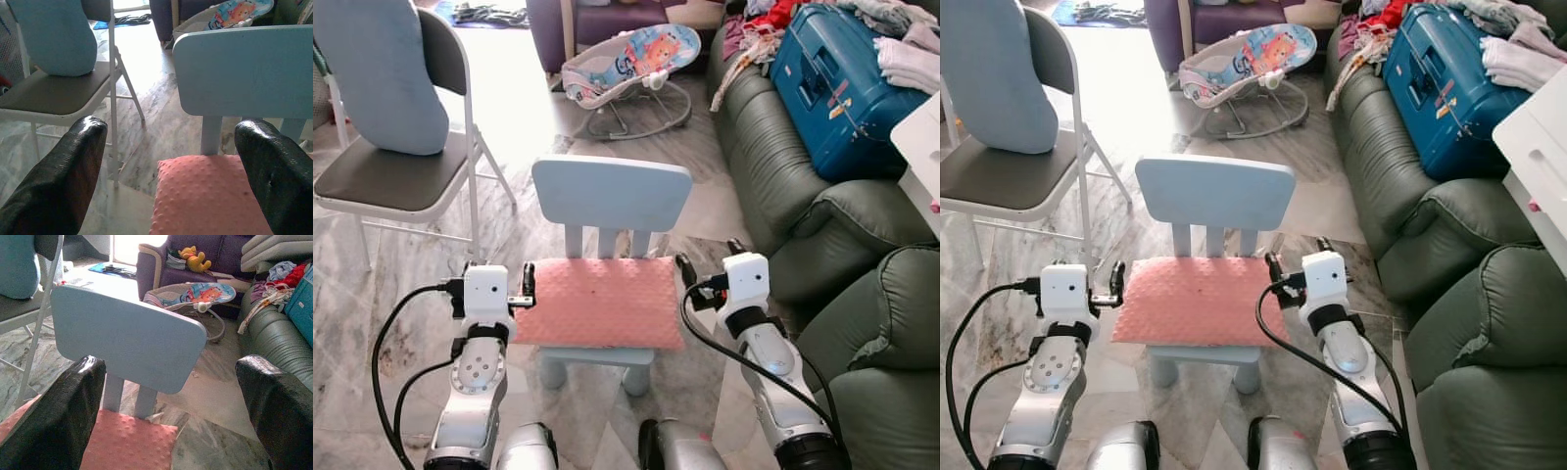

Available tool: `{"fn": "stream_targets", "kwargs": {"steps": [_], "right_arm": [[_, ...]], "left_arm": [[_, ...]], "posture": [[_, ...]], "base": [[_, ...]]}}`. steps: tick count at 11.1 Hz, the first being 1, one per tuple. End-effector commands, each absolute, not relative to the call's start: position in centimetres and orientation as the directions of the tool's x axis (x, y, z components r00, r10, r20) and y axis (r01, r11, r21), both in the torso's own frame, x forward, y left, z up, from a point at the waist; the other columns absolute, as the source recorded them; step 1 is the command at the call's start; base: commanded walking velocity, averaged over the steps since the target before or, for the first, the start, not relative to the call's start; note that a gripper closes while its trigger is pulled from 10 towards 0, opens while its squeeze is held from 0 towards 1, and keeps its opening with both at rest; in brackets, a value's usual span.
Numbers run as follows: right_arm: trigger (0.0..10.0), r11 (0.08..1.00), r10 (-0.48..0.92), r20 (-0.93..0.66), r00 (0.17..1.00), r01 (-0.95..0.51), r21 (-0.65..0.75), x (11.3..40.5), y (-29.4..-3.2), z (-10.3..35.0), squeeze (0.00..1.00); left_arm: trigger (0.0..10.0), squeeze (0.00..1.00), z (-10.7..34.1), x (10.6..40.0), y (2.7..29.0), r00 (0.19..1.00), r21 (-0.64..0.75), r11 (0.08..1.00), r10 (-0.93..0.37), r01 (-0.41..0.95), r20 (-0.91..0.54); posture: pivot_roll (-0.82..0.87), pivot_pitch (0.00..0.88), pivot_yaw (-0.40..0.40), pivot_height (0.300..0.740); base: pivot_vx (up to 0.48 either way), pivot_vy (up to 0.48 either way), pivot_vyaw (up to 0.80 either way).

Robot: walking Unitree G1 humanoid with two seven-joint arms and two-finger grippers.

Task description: Move the pillow to the sofa

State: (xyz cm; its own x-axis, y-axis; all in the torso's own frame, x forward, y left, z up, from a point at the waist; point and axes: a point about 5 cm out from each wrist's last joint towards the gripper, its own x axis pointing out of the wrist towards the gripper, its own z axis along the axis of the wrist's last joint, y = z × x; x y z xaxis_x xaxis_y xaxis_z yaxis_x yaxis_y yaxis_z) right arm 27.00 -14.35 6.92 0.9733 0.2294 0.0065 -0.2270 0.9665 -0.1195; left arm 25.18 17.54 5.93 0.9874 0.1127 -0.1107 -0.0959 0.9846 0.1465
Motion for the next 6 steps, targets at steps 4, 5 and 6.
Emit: {"fn": "stream_targets", "kwargs": {"steps": [4, 5, 6], "right_arm": [[10.0, 0.969, 0.218, 0.001, 0.976, -0.217, -0.116, 26.95, -14.74, 6.94, 0.0], [10.0, 0.969, 0.221, 0.003, 0.975, -0.219, -0.113, 26.98, -14.74, 6.94, 0.0], [10.0, 0.969, 0.222, 0.004, 0.975, -0.22, -0.111, 26.99, -14.73, 6.94, 0.0]], "left_arm": [[10.0, 0.0, 6.12, 25.22, 17.57, 0.988, 0.142, 0.986, 0.107, -0.091, -0.112], [10.0, 0.0, 6.11, 25.22, 17.59, 0.988, 0.143, 0.986, 0.106, -0.09, -0.112], [10.0, 0.0, 6.1, 25.21, 17.62, 0.988, 0.145, 0.985, 0.106, -0.089, -0.112]], "posture": [[-0.02, 0.142, -0.057, 0.7], [-0.02, 0.141, -0.057, 0.695], [-0.02, 0.14, -0.057, 0.685]], "base": [[0.0, 0.0, 0.0], [0.0, 0.0, 0.0], [0.0, 0.0, 0.0]]}}
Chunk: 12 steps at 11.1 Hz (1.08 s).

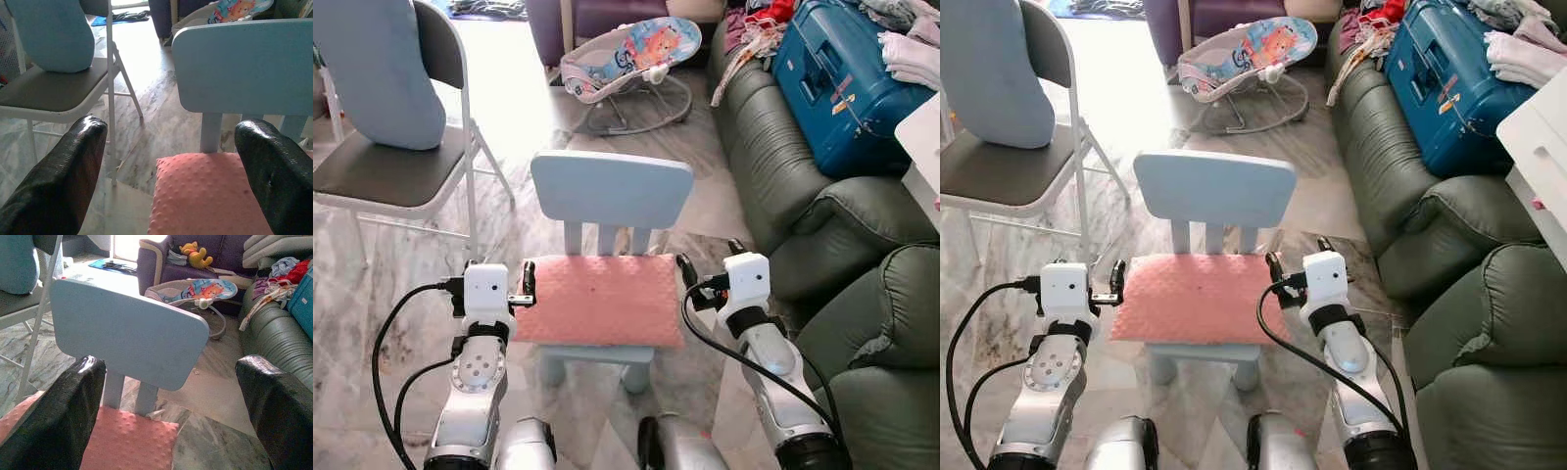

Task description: Move the pillow to the sofa

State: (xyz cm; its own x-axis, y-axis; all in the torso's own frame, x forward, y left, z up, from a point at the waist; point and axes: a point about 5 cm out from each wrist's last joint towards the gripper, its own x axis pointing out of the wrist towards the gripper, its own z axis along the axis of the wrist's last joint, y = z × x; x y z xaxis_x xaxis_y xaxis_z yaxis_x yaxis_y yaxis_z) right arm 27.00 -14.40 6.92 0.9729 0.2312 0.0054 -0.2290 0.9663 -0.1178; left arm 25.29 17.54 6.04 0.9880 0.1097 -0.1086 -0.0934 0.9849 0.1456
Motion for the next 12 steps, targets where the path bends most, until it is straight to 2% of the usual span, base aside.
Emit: {"fn": "stream_targets", "kwargs": {"steps": [1, 4, 10, 12], "right_arm": [[10.0, 0.97, 0.219, 0.0, 0.976, -0.218, -0.11, 26.93, -14.69, 6.85, 0.0], [10.0, 0.972, 0.218, 0.0, 0.976, -0.217, -0.094, 26.91, -14.57, 6.75, 0.0], [10.0, 0.97, 0.233, 0.0, 0.972, -0.232, -0.075, 27.01, -14.37, 6.79, 0.0], [10.0, 0.968, 0.241, -0.003, 0.971, -0.241, -0.07, 26.96, -14.35, 6.72, 0.0]], "left_arm": [[10.0, 0.0, 6.02, 25.12, 17.69, 0.988, 0.149, 0.985, 0.101, -0.083, -0.117], [10.0, 0.0, 5.98, 25.1, 17.91, 0.987, 0.159, 0.984, 0.104, -0.084, -0.12], [10.0, 0.0, 6.52, 25.2, 18.09, 0.989, 0.181, 0.978, 0.118, -0.1, -0.092], [10.0, 0.0, 6.5, 25.19, 18.07, 0.988, 0.184, 0.977, 0.123, -0.104, -0.092]], "posture": [[-0.02, 0.14, -0.055, 0.67], [-0.01, 0.149, -0.048, 0.63], [-0.01, 0.155, -0.052, 0.63], [-0.02, 0.156, -0.052, 0.61]], "base": [[0.0, 0.0, 0.0], [0.0, 0.0, 0.0], [0.0, 0.0, 0.0], [0.0, 0.0, 0.0]]}}
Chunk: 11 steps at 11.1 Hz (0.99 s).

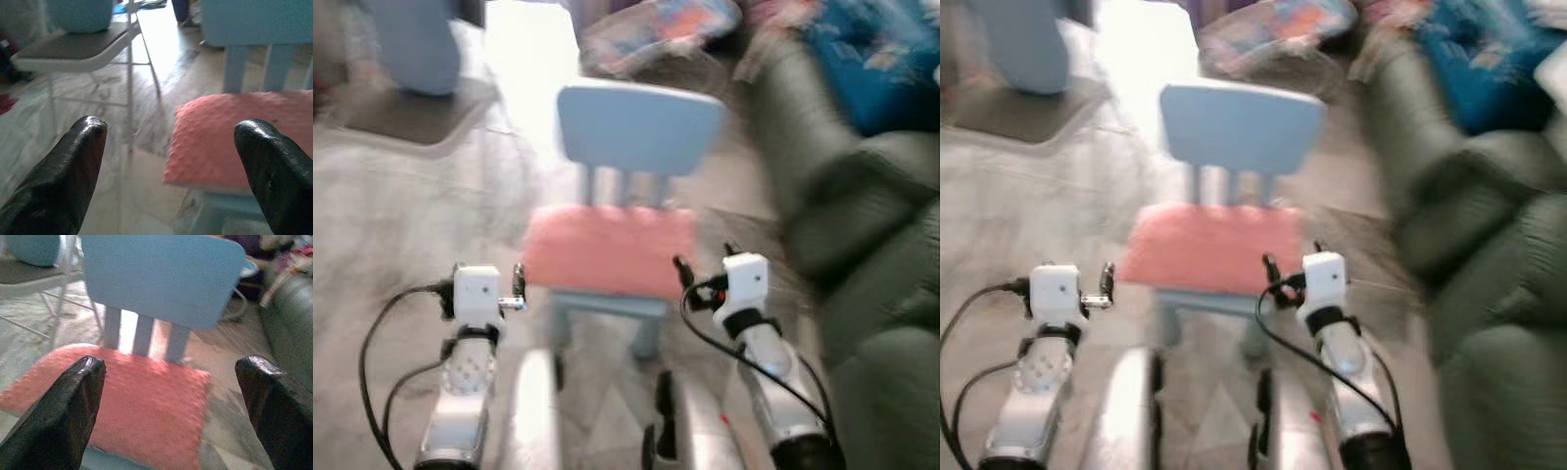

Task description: Move the pillow to the sofa

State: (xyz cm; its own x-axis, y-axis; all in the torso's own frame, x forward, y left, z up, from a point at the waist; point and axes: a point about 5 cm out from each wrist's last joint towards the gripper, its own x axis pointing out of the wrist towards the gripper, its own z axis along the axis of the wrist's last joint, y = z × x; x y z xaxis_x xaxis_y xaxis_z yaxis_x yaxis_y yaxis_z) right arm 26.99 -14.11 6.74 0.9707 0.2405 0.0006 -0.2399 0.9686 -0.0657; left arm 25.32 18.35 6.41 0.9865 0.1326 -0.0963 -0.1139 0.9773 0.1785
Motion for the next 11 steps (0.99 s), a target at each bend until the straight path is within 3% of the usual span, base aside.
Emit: {"fn": "stream_targets", "kwargs": {"steps": [1, 3, 6, 11], "right_arm": [[10.0, 0.968, 0.243, -0.001, 0.97, -0.243, -0.068, 26.95, -14.34, 6.76, 0.0], [10.0, 0.965, 0.258, 0.006, 0.966, -0.257, -0.058, 26.89, -14.13, 6.8, 0.0], [10.0, 0.962, 0.268, -0.003, 0.963, -0.268, -0.059, 26.9, -13.99, 6.73, 0.0], [10.0, 0.962, 0.268, -0.005, 0.963, -0.268, -0.056, 26.98, -14.13, 6.68, 0.0]], "left_arm": [[10.0, 0.0, 6.53, 25.18, 18.06, 0.988, 0.185, 0.977, 0.124, -0.106, -0.092], [10.0, 0.0, 6.52, 25.15, 18.06, 0.988, 0.186, 0.977, 0.128, -0.109, -0.092], [10.0, 0.0, 6.54, 25.14, 18.04, 0.987, 0.19, 0.975, 0.132, -0.113, -0.092], [10.0, 0.0, 6.72, 25.19, 18.04, 0.989, 0.201, 0.974, 0.125, -0.106, -0.082]], "posture": [[-0.02, 0.157, -0.053, 0.596], [-0.02, 0.161, -0.055, 0.586], [-0.02, 0.164, -0.056, 0.531], [-0.02, 0.163, -0.051, 0.526]], "base": [[0.0, 0.0, 0.0], [0.0, 0.0, 0.0], [0.0, 0.0, 0.0], [0.0, 0.0, 0.0]]}}
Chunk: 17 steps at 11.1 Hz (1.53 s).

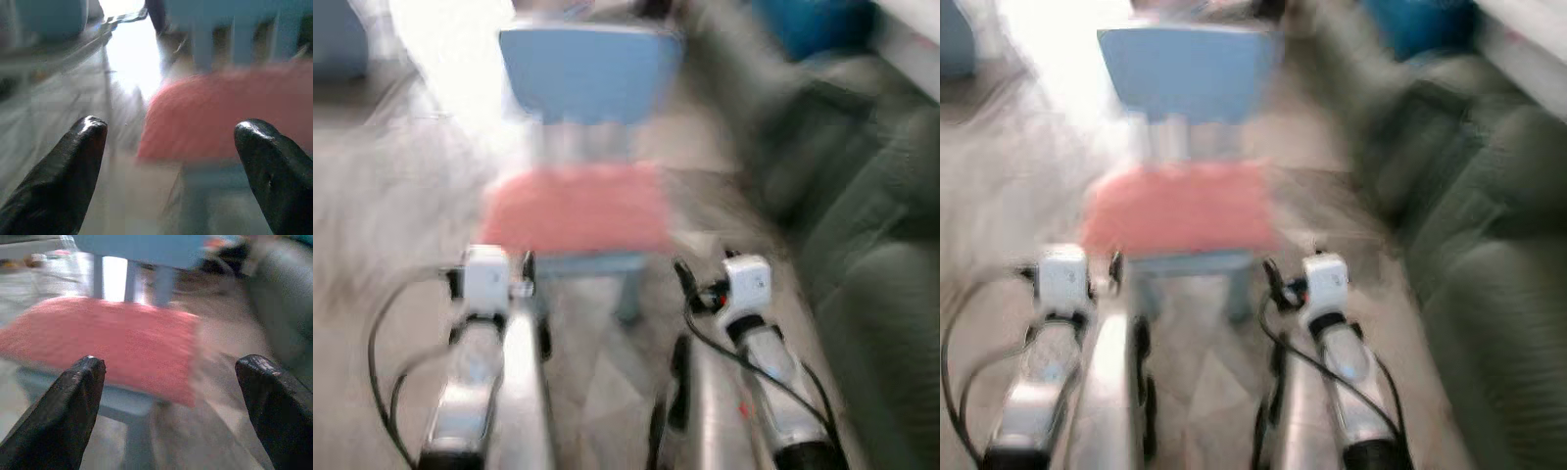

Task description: Move the pillow to the sofa

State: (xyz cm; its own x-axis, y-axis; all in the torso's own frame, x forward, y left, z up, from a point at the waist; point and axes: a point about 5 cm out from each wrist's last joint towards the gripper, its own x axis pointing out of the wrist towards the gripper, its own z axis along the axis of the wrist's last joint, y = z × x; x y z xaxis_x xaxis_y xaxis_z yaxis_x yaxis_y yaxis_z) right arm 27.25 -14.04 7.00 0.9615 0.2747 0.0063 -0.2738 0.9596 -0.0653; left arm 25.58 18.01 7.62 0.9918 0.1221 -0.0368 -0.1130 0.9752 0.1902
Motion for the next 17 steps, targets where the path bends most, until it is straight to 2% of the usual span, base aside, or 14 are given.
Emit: {"fn": "stream_targets", "kwargs": {"steps": [1, 8, 13, 17], "right_arm": [[10.0, 0.961, 0.27, -0.007, 0.963, -0.27, -0.055, 26.97, -14.15, 6.64, 0.0], [10.0, 0.947, 0.316, 0.0, 0.949, -0.315, -0.066, 26.87, -13.82, 6.69, 0.0], [10.0, 0.939, 0.338, -0.007, 0.941, -0.338, -0.059, 26.62, -13.65, 6.46, 0.0], [10.0, 0.933, 0.355, 0.001, 0.935, -0.355, -0.058, 26.76, -13.34, 6.74, 0.0]], "left_arm": [[10.0, 0.0, 6.73, 25.2, 18.08, 0.989, 0.206, 0.973, 0.127, -0.109, -0.08], [10.0, 0.0, 6.97, 25.23, 18.35, 0.988, 0.218, 0.968, 0.138, -0.121, -0.067], [10.0, 0.0, 6.94, 25.08, 18.42, 0.984, 0.222, 0.964, 0.163, -0.145, -0.069], [10.0, 0.0, 6.57, 24.95, 18.9, 0.979, 0.246, 0.957, 0.18, -0.153, -0.093]], "posture": [[-0.02, 0.162, -0.052, 0.526], [-0.01, 0.16, -0.052, 0.526], [-0.01, 0.167, -0.054, 0.526], [-0.01, 0.179, -0.056, 0.526]], "base": [[0.0, 0.0, 0.0], [0.37, 0.0, 0.06], [0.0, 0.0, 0.13], [0.0, 0.0, 0.67]]}}
